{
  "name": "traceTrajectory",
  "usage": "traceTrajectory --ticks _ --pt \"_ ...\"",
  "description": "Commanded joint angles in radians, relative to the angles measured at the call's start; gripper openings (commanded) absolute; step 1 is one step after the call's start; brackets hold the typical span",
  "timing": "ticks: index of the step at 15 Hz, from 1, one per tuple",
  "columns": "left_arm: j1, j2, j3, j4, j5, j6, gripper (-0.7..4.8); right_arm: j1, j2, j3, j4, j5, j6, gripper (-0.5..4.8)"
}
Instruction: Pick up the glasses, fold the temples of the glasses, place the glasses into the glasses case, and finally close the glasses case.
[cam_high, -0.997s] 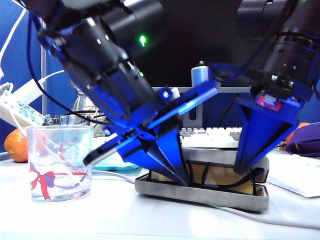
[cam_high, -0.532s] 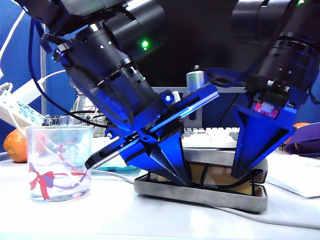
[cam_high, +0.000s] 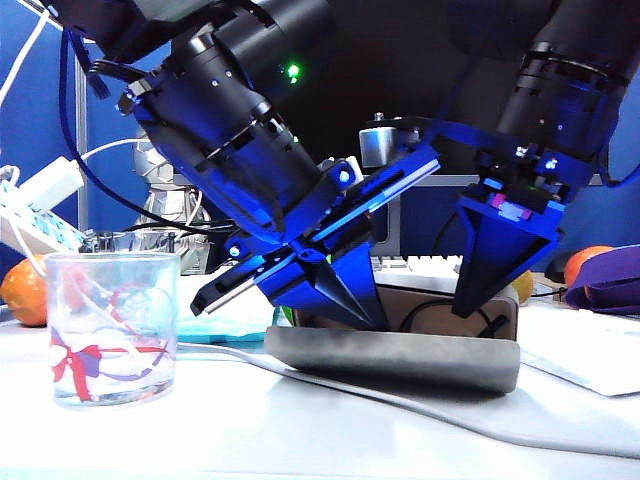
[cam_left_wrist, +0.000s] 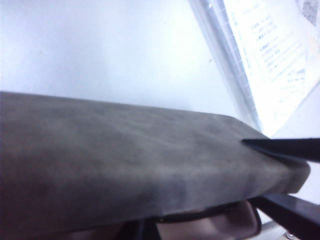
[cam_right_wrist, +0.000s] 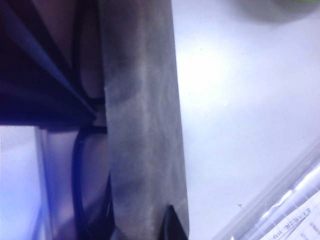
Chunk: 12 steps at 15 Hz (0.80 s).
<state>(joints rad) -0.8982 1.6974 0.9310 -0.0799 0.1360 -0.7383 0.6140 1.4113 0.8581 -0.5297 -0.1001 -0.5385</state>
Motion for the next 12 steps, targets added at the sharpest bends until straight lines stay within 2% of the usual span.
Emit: traceTrajectory --ticks 1,4,10,12 --pt "-0.005 0.015 -0.011 -0.081 -0.009 -0.003 -0.03 0.007 0.029 -0.017 0.014 -0.059 0.064 0.02" --pt "-0.011 0.04 -0.012 -0.107 0.003 -0.001 -0.03 0.003 0.029 -0.017 0.034 -0.058 0.068 0.02" --pt "-0.018 0.048 -0.012 -0.122 0.011 0.006 -0.03 -0.15 0.03 -0.017 0.094 -0.059 0.074 0.02" --pt "-0.018 0.048 -0.012 -0.121 0.011 0.006 -0.03 -0.163 0.03 -0.017 0.109 -0.062 0.073 0.02"
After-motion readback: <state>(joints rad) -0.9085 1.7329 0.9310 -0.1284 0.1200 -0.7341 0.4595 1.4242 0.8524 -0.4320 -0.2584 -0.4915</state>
